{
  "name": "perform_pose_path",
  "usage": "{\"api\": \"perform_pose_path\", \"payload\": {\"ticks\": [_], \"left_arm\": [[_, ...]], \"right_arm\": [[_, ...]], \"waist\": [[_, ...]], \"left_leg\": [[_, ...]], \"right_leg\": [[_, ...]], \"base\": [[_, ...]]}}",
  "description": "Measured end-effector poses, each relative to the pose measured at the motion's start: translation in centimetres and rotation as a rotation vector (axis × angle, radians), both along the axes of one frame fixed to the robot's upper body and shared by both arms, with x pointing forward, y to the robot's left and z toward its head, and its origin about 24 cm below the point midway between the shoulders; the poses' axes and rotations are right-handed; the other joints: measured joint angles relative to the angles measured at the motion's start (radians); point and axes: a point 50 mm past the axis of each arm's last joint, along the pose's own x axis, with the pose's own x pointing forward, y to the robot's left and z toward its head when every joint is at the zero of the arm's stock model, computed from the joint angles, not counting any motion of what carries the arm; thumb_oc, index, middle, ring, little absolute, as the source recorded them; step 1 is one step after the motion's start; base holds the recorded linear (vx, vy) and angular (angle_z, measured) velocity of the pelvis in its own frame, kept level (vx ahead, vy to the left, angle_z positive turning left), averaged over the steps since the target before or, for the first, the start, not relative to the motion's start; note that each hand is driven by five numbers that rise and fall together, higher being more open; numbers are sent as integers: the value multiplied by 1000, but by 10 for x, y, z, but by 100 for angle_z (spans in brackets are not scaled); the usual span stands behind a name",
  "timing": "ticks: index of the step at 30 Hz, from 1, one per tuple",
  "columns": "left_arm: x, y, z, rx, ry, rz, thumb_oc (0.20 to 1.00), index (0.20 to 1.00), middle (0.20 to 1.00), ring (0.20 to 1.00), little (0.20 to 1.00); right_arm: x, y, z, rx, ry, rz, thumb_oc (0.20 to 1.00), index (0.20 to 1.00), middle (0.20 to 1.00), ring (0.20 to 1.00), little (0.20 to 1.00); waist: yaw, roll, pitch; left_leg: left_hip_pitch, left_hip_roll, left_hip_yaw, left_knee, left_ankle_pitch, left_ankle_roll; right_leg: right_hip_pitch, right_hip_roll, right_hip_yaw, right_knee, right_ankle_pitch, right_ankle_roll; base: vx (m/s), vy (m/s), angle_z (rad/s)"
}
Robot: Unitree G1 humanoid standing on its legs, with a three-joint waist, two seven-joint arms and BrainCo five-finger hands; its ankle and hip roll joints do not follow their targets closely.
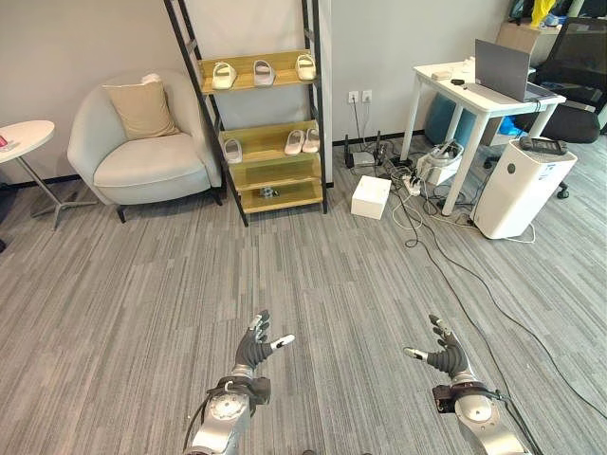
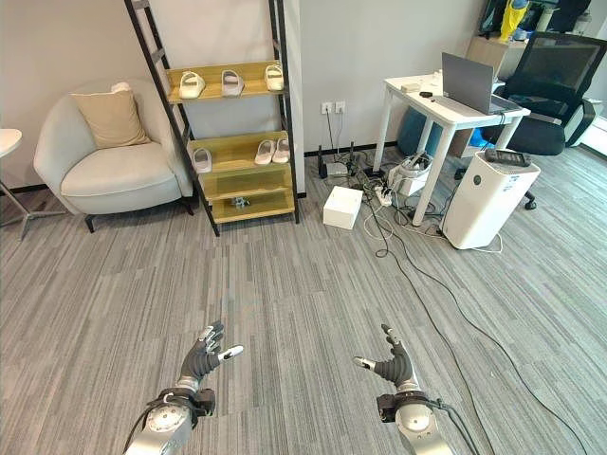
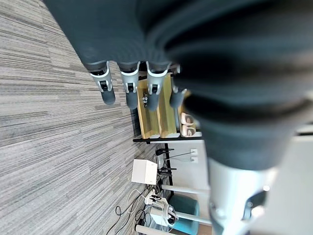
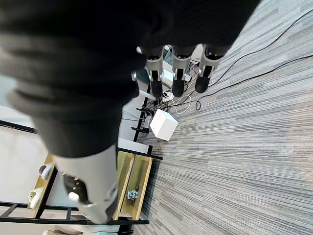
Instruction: Arrange the slippers neatly on the shoe rack.
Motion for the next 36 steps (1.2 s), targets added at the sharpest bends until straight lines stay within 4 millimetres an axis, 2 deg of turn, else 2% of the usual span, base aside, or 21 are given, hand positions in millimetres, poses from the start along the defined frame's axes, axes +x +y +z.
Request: {"api": "perform_pose_path", "payload": {"ticks": [4,16,22,26,29,30,31,33,35,36], "left_arm": [[-2,1,-1,1,10,3,1000,1000,1000,1000,1000],[-3,1,-2,6,16,15,1000,1000,1000,1000,1000],[-5,2,-4,10,24,25,1000,1000,1000,1000,1000],[-8,3,-5,15,34,36,1000,1000,1000,1000,1000],[-7,3,-5,19,30,46,1000,1000,1000,1000,1000],[-11,5,-7,22,41,58,1000,1000,1000,1000,1000],[-12,6,-7,25,45,69,1000,1000,1000,1000,1000],[-11,9,-7,28,42,88,1000,1000,1000,1000,1000],[-10,11,-6,32,37,102,1000,1000,1000,1000,1000],[-10,12,-6,32,38,104,1000,1000,1000,1000,1000]], "right_arm": [[-5,-1,-3,3,20,-4,1000,1000,1000,1000,1000],[-7,7,-6,41,24,-9,1000,1000,1000,1000,1000],[-7,9,-6,44,26,-7,1000,1000,1000,1000,1000],[-7,9,-7,41,29,-7,1000,1000,1000,1000,1000],[-9,7,-10,34,47,-17,1000,1000,1000,1000,1000],[-8,6,-10,32,42,-20,1000,1000,1000,1000,1000],[-9,6,-10,30,44,-25,1000,1000,1000,1000,1000],[-9,4,-10,25,44,-31,1000,1000,1000,1000,1000],[-5,3,-7,15,27,-36,1000,1000,1000,1000,1000],[-4,3,-5,10,17,-31,1000,1000,1000,1000,1000]], "waist": [[0,0,0],[0,-20,-10],[3,-19,-14],[5,-22,-16],[21,-29,-16],[55,-20,-15],[49,-22,-12],[59,-19,-9],[70,-31,2],[74,-26,4]], "left_leg": [[-3,0,-3,-6,-9,-12],[-4,-1,-3,-6,-5,-6],[-5,-2,-10,-6,-2,-4],[-22,-6,-63,-7,3,-18],[-47,-12,-123,-7,13,-29],[-68,-12,-142,-7,19,-30],[-83,-14,-165,-7,24,-38],[-121,-7,-146,-3,25,-40],[-144,10,-52,3,23,-51],[-140,26,-42,4,23,-51]], "right_leg": [[-2,0,0,0,0,0],[-3,-1,1,0,3,3],[3,-1,-6,0,7,-2],[11,-3,-58,1,4,-5],[-1,-8,-128,0,0,-9],[-2,-6,-163,0,1,-12],[-6,-12,-202,0,1,-14],[-17,-17,-260,6,-2,-26],[-43,-36,-287,0,-18,-48],[-47,-38,-287,1,-16,-46]], "base": [[0,0,0],[0,0,0],[-3,-4,3],[-53,-50,34],[-55,-42,78],[-112,-27,77],[-149,-1,85],[-49,-11,95],[47,-36,60],[63,-7,21]]}}
